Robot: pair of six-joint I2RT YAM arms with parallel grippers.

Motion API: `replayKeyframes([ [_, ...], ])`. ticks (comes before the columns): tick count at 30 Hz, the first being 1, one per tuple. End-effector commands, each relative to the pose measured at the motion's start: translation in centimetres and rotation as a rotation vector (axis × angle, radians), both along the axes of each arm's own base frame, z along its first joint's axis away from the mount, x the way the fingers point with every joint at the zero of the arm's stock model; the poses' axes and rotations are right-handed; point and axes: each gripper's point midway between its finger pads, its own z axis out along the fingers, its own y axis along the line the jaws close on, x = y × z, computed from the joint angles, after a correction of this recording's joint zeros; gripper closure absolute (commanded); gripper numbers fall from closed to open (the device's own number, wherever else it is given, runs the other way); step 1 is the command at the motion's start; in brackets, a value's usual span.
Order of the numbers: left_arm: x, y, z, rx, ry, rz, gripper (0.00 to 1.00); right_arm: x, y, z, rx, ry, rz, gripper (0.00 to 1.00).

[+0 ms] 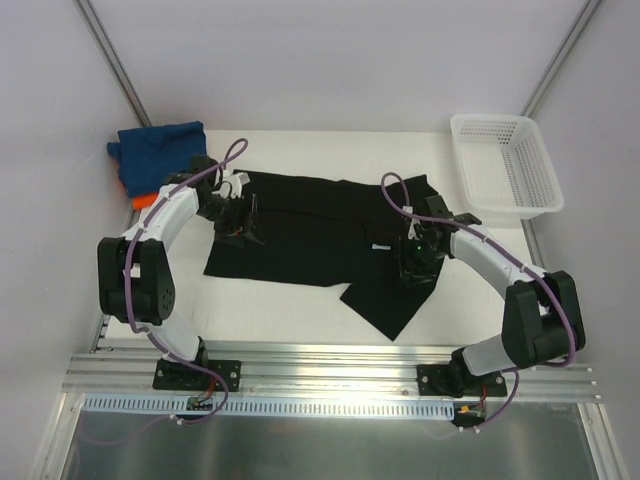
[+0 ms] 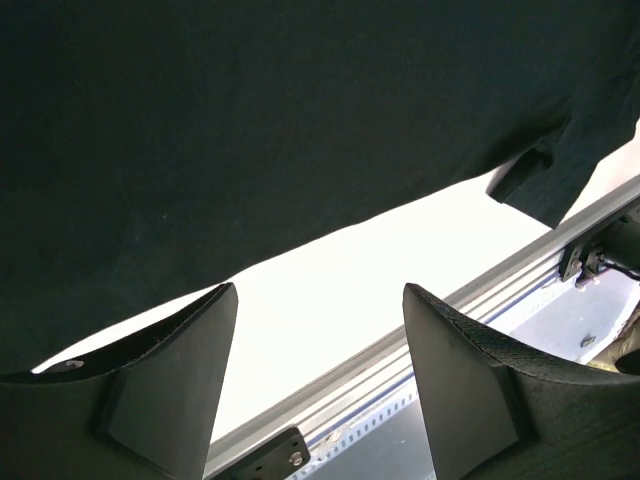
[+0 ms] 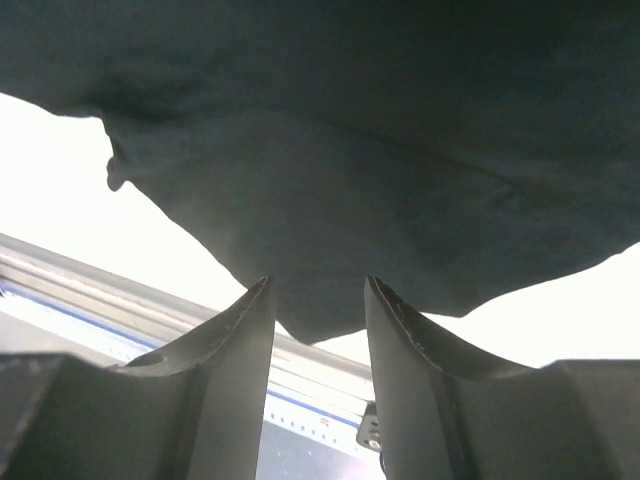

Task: Fold and stack the t-shirts
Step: Fold the tshirt

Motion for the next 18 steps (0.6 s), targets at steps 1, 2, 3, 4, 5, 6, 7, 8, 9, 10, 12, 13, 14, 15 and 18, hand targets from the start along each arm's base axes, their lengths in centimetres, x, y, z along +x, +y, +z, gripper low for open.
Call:
replayKeyframes([
  [1,1.2,0.1,0.3,-0.003,-0.013,-0.012,0.32,2.4,0.0,1.0,0.024,-0.062,-0.059,0.56],
  [2,1.5,-0.1,-0.4,-0.016,0.018,-0.015,0.33,2.8,-0.2,1.0,0.018,-0.064,-0.065,0.55],
  [3,1.9,-0.3,-0.6,-0.024,0.026,-0.015,0.33,3.1,-0.5,0.6,0.012,-0.052,-0.079,0.55],
  [4,2.7,-0.4,-0.5,-0.029,0.020,-0.014,0.33,3.8,-0.6,0.9,0.014,-0.064,-0.081,0.55],
  [5,3.1,-0.5,-1.4,-0.031,0.054,-0.011,0.33,4.3,-0.8,0.9,0.007,-0.068,-0.091,0.55],
  [6,3.4,-0.7,-1.7,-0.045,0.069,-0.005,0.33,5.0,-1.1,0.9,0.001,-0.075,-0.101,0.55],
  [7,4.3,-0.8,-1.5,-0.052,0.059,-0.008,0.34,5.9,-1.3,0.9,-0.005,-0.083,-0.109,0.55],
  [8,4.6,-0.9,-2.6,-0.054,0.092,-0.003,0.34,6.5,-1.4,0.9,-0.011,-0.085,-0.116,0.55],
  [9,5.0,-1.0,-2.8,-0.057,0.100,-0.001,0.34,7.3,-1.7,0.9,-0.010,-0.090,-0.131,0.55],
  [10,5.9,-1.1,-2.6,-0.066,0.089,0.001,0.34,7.8,-1.8,0.9,-0.013,-0.089,-0.136,0.55],
  [12,6.6,-1.2,-3.6,-0.075,0.118,0.008,0.34,9.3,-2.1,0.8,-0.023,-0.097,-0.126,0.55],
  [13,7.2,-1.3,-3.9,-0.080,0.122,0.008,0.34,9.8,-2.1,0.7,-0.022,-0.091,-0.128,0.55],
  [14,7.5,-1.3,-4.0,-0.082,0.126,0.013,0.34,10.6,-2.0,0.6,-0.020,-0.089,-0.129,0.55],
  [15,7.7,-1.3,-4.2,-0.083,0.129,0.016,0.34,11.1,-2.1,0.4,-0.021,-0.086,-0.133,0.55],
  [18,8.4,-1.3,-4.4,-0.086,0.129,0.021,0.34,12.2,-1.9,-0.2,-0.018,-0.072,-0.139,0.55],
])
